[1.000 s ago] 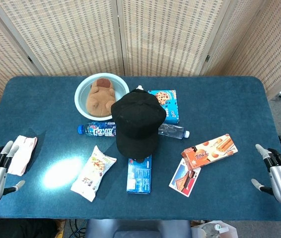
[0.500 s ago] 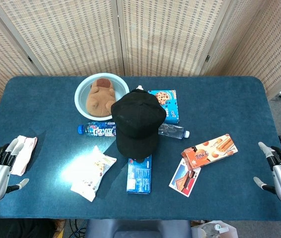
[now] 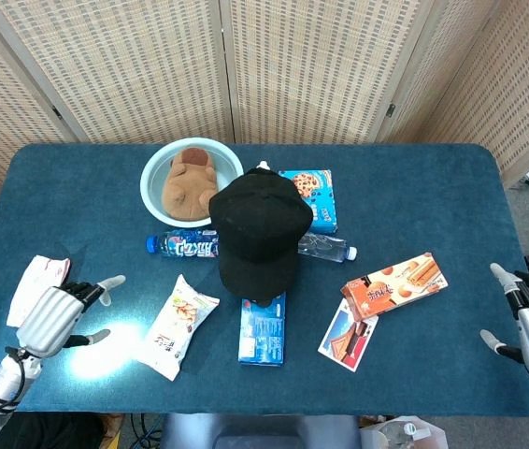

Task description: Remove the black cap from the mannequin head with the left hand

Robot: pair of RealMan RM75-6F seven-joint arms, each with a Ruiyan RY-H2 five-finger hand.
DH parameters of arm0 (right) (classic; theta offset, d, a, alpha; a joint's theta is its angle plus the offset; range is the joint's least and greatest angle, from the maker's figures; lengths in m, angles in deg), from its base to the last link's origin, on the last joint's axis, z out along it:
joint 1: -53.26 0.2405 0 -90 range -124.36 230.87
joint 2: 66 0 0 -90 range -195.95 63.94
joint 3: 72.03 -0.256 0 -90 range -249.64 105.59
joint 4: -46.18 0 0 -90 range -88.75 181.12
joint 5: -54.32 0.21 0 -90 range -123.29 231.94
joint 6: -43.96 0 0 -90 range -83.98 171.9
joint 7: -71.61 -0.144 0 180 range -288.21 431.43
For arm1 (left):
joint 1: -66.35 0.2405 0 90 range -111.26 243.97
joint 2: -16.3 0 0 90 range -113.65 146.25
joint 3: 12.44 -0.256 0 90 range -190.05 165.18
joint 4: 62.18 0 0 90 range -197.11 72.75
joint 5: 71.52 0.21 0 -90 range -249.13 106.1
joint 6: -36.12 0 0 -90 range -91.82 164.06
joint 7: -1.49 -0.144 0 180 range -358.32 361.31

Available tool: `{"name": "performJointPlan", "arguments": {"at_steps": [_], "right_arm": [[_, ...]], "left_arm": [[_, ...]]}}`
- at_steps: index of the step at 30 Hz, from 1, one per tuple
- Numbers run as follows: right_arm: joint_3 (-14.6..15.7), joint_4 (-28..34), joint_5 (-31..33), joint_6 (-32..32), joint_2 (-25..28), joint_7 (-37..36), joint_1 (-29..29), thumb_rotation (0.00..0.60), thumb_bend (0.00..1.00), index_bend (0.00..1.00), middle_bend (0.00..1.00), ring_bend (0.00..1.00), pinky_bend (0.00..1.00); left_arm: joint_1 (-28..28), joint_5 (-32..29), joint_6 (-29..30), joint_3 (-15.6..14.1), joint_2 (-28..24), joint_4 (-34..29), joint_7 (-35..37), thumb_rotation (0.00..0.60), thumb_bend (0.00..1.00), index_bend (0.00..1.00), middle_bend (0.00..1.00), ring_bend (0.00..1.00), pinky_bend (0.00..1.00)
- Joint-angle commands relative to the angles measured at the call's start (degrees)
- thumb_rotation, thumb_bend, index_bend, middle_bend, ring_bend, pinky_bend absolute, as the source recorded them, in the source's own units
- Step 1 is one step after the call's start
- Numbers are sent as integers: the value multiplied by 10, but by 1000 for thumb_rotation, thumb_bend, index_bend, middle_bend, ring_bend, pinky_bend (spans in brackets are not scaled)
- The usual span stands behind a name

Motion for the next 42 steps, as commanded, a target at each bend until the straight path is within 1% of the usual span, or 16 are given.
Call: {"name": "performJointPlan", "arguments": {"at_steps": [1, 2, 4, 6, 8, 11, 14, 17, 18, 19, 24, 29, 36, 42], "right_arm": [[0, 0, 0, 0, 0, 0, 0, 600, 82, 123, 223, 138, 246], [0, 0, 0, 0, 0, 0, 0, 600, 83, 123, 223, 138, 246], [1, 0, 0, 0, 0, -1, 0, 600, 83, 123, 223, 138, 246], [1, -1, 0, 0, 0, -1, -1, 600, 82, 123, 223, 138, 246], [2, -2, 0, 1, 0, -3, -2, 600, 82, 123, 223, 138, 246], [2, -4, 1, 2, 0, -5, -4, 600, 82, 123, 223, 138, 247], [3, -7, 2, 3, -1, -7, -5, 600, 83, 123, 223, 138, 246], [3, -8, 2, 3, -1, -8, -6, 600, 83, 123, 223, 138, 246], [4, -10, 4, 3, -2, -11, -7, 600, 83, 123, 223, 138, 247], [4, -12, 5, 4, -2, -12, -8, 600, 83, 123, 223, 138, 246], [4, -18, 7, 3, -3, -18, -9, 600, 83, 123, 223, 138, 247], [4, -23, 9, 2, -4, -23, -10, 600, 82, 123, 223, 138, 247], [5, -28, 12, 5, -2, -30, -14, 600, 83, 123, 223, 138, 246], [5, -30, 13, 7, -1, -34, -17, 600, 83, 123, 223, 138, 246]], "left_arm": [[-39, 25, -25, 1, 19, 10, 19, 600, 38, 277, 828, 751, 789], [-52, 34, -32, 2, 26, 14, 24, 600, 38, 287, 875, 791, 829], [-71, 46, -40, 1, 38, 20, 32, 600, 38, 306, 938, 849, 891], [-91, 55, -48, 4, 55, 30, 39, 600, 38, 325, 981, 891, 933], [-108, 61, -49, 8, 77, 44, 44, 600, 38, 350, 1000, 925, 972], [-130, 65, -47, 14, 112, 70, 54, 600, 37, 384, 1000, 952, 997], [-146, 65, -46, 19, 137, 90, 59, 600, 46, 413, 1000, 967, 1000], [-153, 64, -43, 23, 149, 100, 59, 600, 56, 430, 1000, 985, 1000], [-164, 59, -39, 35, 170, 110, 61, 600, 58, 434, 1000, 988, 1000], [-169, 55, -38, 39, 183, 119, 62, 600, 60, 439, 1000, 989, 1000], [-193, 48, -22, 49, 228, 162, 65, 600, 61, 447, 1000, 989, 1000], [-213, 38, -18, 57, 257, 193, 60, 600, 62, 452, 1000, 989, 1000], [-235, 24, -20, 55, 284, 222, 46, 600, 62, 456, 1000, 989, 1000], [-249, 18, -12, 53, 312, 264, 36, 600, 62, 456, 1000, 989, 1000]]}}
